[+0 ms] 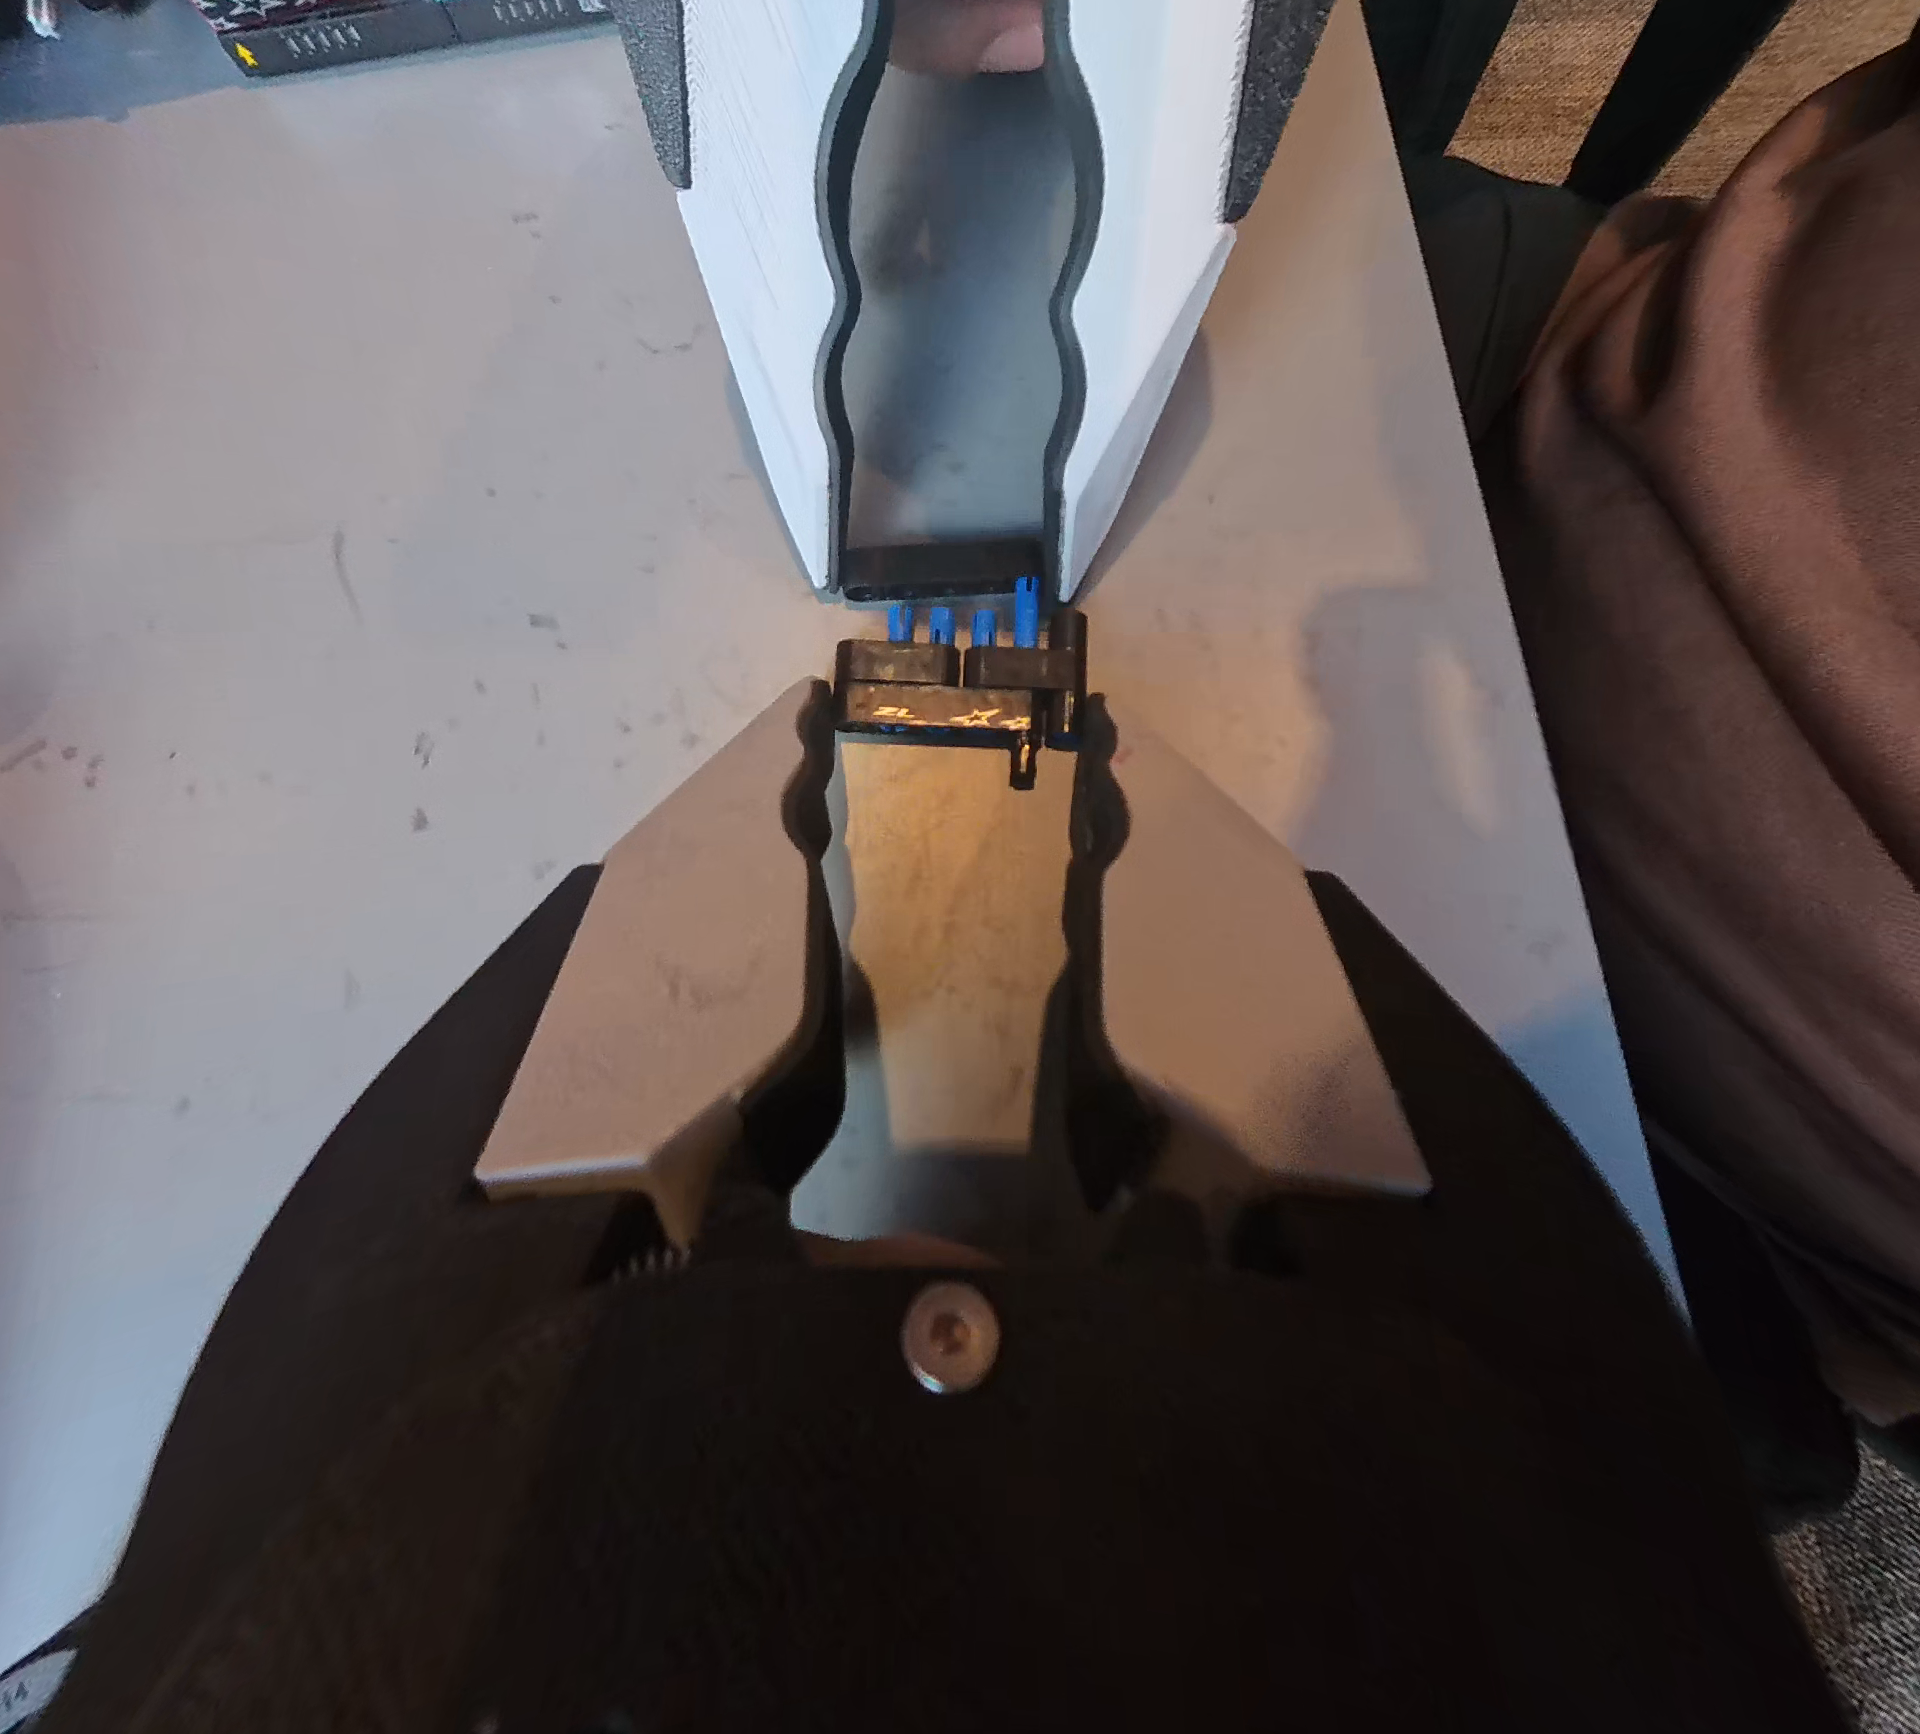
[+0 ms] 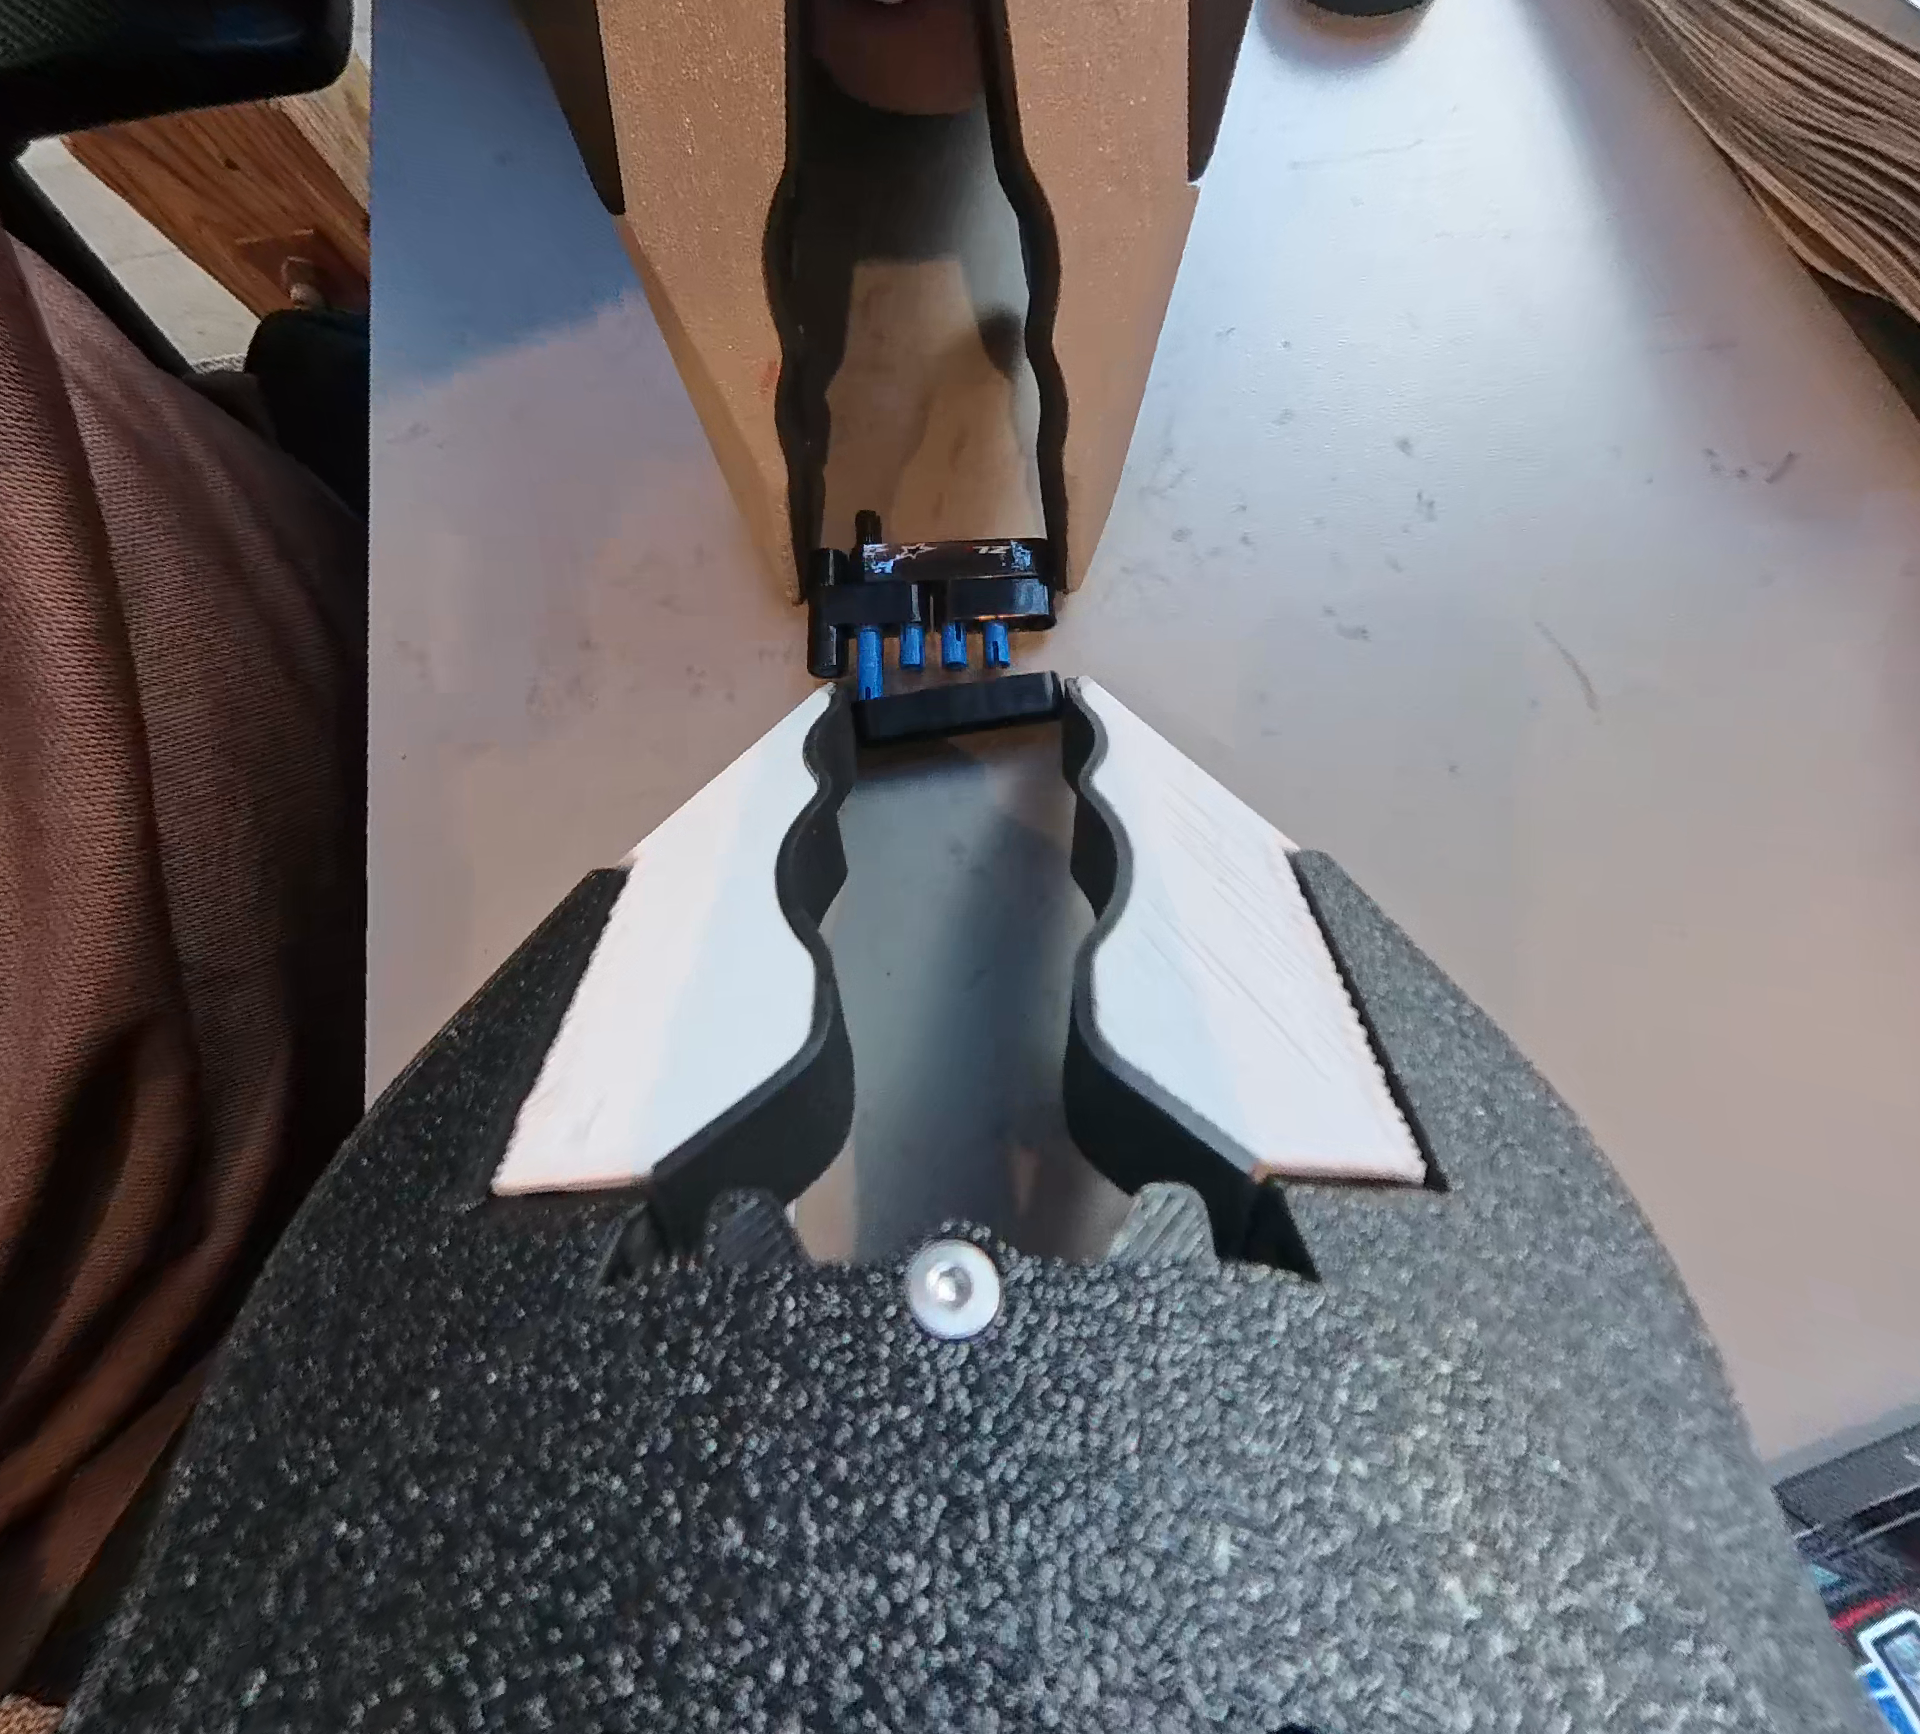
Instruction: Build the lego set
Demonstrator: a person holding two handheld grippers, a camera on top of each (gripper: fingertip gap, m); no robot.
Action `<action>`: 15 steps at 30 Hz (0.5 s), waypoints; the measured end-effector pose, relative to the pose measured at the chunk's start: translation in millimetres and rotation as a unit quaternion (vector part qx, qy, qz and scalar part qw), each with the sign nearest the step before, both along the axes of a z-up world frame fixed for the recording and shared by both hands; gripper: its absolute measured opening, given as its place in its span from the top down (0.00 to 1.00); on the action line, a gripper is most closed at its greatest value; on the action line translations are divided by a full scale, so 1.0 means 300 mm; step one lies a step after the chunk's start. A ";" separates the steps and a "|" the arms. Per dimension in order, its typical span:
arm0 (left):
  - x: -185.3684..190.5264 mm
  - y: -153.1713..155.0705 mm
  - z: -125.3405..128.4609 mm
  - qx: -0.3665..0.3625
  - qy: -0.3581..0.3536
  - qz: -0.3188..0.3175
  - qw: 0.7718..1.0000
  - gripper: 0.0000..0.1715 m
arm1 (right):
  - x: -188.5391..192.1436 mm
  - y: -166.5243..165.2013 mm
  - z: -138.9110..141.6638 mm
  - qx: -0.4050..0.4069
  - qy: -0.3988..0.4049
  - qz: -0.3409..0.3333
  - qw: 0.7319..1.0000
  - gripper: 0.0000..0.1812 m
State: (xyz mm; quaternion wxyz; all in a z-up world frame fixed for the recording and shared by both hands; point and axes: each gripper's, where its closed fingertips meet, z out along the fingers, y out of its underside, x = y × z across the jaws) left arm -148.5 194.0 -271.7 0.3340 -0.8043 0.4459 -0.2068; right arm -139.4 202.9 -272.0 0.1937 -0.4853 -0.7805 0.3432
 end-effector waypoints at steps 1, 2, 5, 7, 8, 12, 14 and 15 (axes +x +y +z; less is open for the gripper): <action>0.000 0.001 0.000 0.001 0.000 0.001 1.000 0.74 | 0.000 0.003 0.000 0.001 -0.001 -0.004 1.000 0.78; 0.001 0.002 -0.001 0.004 0.002 0.002 1.000 0.74 | -0.001 0.005 0.000 -0.001 -0.002 -0.011 1.000 0.77; 0.003 0.003 -0.001 0.006 0.003 0.006 1.000 0.74 | 0.003 0.010 0.007 -0.017 -0.002 -0.023 1.000 0.77; 0.003 0.003 0.000 0.007 0.003 0.006 1.000 0.74 | 0.011 0.013 0.013 -0.024 -0.001 -0.028 0.999 0.74; 0.003 0.003 0.000 0.007 0.003 0.006 1.000 0.74 | 0.017 0.016 0.016 -0.024 0.000 -0.030 0.999 0.72; 0.003 0.003 0.000 0.007 0.003 0.006 1.000 0.74 | 0.049 0.029 0.026 -0.018 -0.002 -0.034 0.999 0.78; 0.003 0.003 -0.001 0.007 0.003 0.006 1.000 0.74 | 0.066 0.035 0.021 -0.004 -0.005 -0.025 1.000 0.91; 0.003 0.003 -0.001 0.007 0.003 0.006 1.000 0.74 | 0.068 0.034 0.015 -0.001 -0.008 -0.023 1.000 0.92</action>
